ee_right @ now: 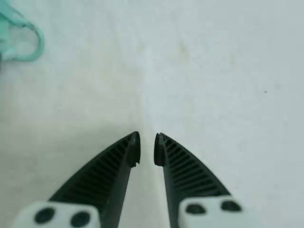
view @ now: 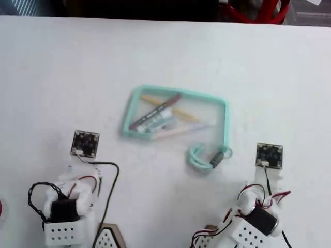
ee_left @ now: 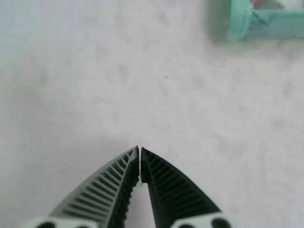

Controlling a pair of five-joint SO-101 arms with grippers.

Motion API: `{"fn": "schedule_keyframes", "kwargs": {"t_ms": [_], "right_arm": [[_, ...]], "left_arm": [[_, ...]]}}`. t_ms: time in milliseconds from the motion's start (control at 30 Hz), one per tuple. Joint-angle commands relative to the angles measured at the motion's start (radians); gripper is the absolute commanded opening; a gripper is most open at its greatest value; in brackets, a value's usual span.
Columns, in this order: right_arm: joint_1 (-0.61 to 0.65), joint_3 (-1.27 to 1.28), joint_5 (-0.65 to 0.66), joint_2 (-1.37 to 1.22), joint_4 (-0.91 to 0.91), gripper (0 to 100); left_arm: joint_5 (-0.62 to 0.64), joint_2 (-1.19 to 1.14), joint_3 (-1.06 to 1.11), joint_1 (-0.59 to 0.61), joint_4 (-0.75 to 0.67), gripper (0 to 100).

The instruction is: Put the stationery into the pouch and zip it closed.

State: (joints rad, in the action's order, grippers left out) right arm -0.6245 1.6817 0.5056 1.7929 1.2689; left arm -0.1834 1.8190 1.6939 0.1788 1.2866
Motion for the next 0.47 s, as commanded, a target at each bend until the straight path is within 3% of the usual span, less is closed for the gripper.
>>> {"fn": "schedule_keyframes", "kwargs": {"t_ms": [0,433], "right_arm": [[-0.045,0.009,0.005,0.007,0.005,6.3],[-0.044,0.009,0.005,0.007,0.005,6.3]], "left_arm": [[0.005,0.002,-0.003,0.010,0.002,3],[0.005,0.002,-0.003,0.010,0.002,3]]}}
